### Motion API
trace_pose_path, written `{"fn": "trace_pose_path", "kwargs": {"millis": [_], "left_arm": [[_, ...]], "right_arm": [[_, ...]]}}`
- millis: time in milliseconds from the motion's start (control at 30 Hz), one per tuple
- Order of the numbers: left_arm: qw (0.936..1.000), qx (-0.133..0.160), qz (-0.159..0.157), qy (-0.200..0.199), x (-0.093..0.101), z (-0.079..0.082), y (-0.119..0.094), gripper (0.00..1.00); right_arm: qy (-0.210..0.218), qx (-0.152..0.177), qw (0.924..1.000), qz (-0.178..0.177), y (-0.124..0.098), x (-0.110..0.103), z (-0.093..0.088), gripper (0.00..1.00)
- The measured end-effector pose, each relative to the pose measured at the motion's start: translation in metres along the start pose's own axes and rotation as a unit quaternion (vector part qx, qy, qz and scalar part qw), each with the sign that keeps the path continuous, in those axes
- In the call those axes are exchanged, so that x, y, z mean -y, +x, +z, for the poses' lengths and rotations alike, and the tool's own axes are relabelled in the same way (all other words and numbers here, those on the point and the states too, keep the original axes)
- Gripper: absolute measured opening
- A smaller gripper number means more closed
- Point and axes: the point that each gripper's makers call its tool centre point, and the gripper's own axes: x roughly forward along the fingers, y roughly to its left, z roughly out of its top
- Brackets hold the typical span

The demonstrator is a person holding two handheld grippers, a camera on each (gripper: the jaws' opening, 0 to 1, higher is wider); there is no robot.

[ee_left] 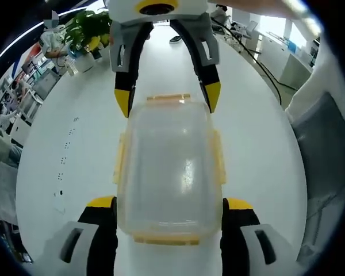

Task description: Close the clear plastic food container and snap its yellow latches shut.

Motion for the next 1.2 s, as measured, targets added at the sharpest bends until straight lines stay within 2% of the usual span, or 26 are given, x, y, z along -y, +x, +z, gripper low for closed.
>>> {"fn": "trace_pose_path", "kwargs": {"millis": [233,300,333,367,467,500,600,667,767,800,867,900,933,967,1033,1067,1100,1167,1200], "left_arm": [[0.9999,-0.006,0.015,0.004,-0.003,-0.003,-0.004,0.69],[0.9997,-0.009,0.020,0.010,-0.002,-0.004,-0.005,0.71],[0.9996,-0.010,0.023,0.009,-0.003,-0.005,-0.006,0.74],[0.9996,-0.008,0.025,0.006,-0.002,-0.006,-0.007,0.77],[0.9990,-0.002,0.044,-0.003,-0.005,-0.011,-0.015,0.81],[0.9984,0.007,0.047,-0.031,-0.003,-0.011,-0.019,0.81],[0.9957,0.051,0.033,-0.070,0.006,0.000,-0.028,0.82],[0.9915,0.088,0.056,-0.077,0.001,0.008,-0.038,0.86],[0.9854,0.111,0.077,-0.103,0.005,0.010,-0.051,0.99],[0.9832,0.116,0.077,-0.118,0.008,0.010,-0.054,0.99],[0.9731,0.159,0.075,-0.149,0.017,0.019,-0.066,0.99],[0.9648,0.192,0.088,-0.157,0.018,0.025,-0.075,0.99],[0.9620,0.203,0.084,-0.162,0.024,0.027,-0.081,0.99],[0.9568,0.217,0.087,-0.173,0.030,0.028,-0.089,0.99],[0.9528,0.225,0.099,-0.177,0.037,0.027,-0.097,0.99],[0.9487,0.237,0.104,-0.182,0.044,0.027,-0.103,0.99],[0.9389,0.255,0.103,-0.207,0.052,0.029,-0.108,0.99],[0.9208,0.285,0.079,-0.255,0.069,0.034,-0.112,0.99],[0.9145,0.295,0.072,-0.267,0.079,0.033,-0.115,0.99]], "right_arm": [[0.008,0.009,0.9998,-0.018,-0.001,0.001,0.000,0.70],[0.002,0.007,0.9992,-0.040,-0.004,0.006,-0.001,0.79],[0.005,0.010,0.9992,-0.039,-0.006,0.005,0.000,0.88],[0.012,0.017,0.9989,-0.043,-0.009,0.004,0.002,0.92],[0.011,0.019,0.9980,-0.059,-0.021,0.003,0.003,0.91],[0.014,0.016,0.9979,-0.061,-0.024,0.002,0.001,0.92],[0.024,0.007,0.9974,-0.068,-0.035,-0.006,-0.003,0.90],[0.030,0.007,0.9967,-0.075,-0.040,-0.012,-0.003,0.88],[0.042,0.012,0.9958,-0.081,-0.046,-0.020,0.000,0.90],[0.048,0.011,0.9950,-0.087,-0.050,-0.024,0.001,0.90],[0.052,0.013,0.9930,-0.105,-0.056,-0.026,0.002,0.91],[0.052,0.022,0.9913,-0.118,-0.060,-0.027,0.006,0.93],[0.055,0.034,0.9894,-0.130,-0.064,-0.027,0.010,0.95],[0.058,0.058,0.9868,-0.140,-0.068,-0.030,0.018,0.97],[0.071,0.082,0.9821,-0.154,-0.075,-0.034,0.026,0.99],[0.080,0.095,0.9791,-0.161,-0.079,-0.038,0.031,0.99],[0.088,0.108,0.9767,-0.163,-0.082,-0.042,0.035,0.99],[0.105,0.146,0.9694,-0.167,-0.088,-0.054,0.049,0.99],[0.107,0.168,0.9647,-0.172,-0.091,-0.061,0.057,0.99]]}}
